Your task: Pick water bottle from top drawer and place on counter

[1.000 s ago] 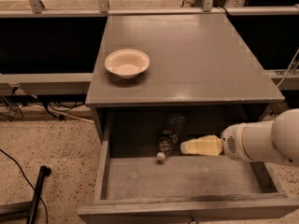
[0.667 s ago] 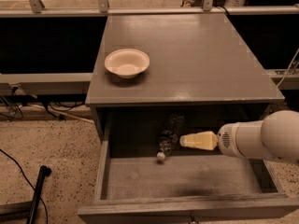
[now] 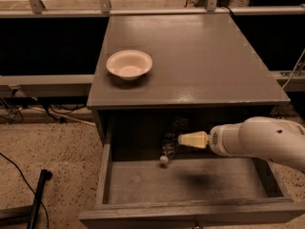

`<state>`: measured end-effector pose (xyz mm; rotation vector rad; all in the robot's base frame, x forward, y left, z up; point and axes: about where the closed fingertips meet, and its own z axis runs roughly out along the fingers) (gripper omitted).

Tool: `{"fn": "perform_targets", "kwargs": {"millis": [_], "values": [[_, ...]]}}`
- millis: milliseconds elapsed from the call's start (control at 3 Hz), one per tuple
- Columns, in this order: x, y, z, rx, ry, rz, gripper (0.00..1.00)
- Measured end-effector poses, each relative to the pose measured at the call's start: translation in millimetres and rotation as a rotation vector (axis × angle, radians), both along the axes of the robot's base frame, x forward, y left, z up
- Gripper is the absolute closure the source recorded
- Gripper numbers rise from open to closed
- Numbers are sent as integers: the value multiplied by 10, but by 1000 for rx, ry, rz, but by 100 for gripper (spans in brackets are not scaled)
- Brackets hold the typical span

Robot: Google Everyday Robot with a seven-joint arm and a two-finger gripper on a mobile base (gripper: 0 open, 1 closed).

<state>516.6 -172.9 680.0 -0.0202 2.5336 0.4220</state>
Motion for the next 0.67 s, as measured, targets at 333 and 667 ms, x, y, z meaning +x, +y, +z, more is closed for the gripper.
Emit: {"fn": "perform_targets", "kwargs": {"millis": [333, 667], "values": [[209, 118, -126, -1, -2, 9, 10], [383, 189, -227, -2, -3, 10, 10]]}}
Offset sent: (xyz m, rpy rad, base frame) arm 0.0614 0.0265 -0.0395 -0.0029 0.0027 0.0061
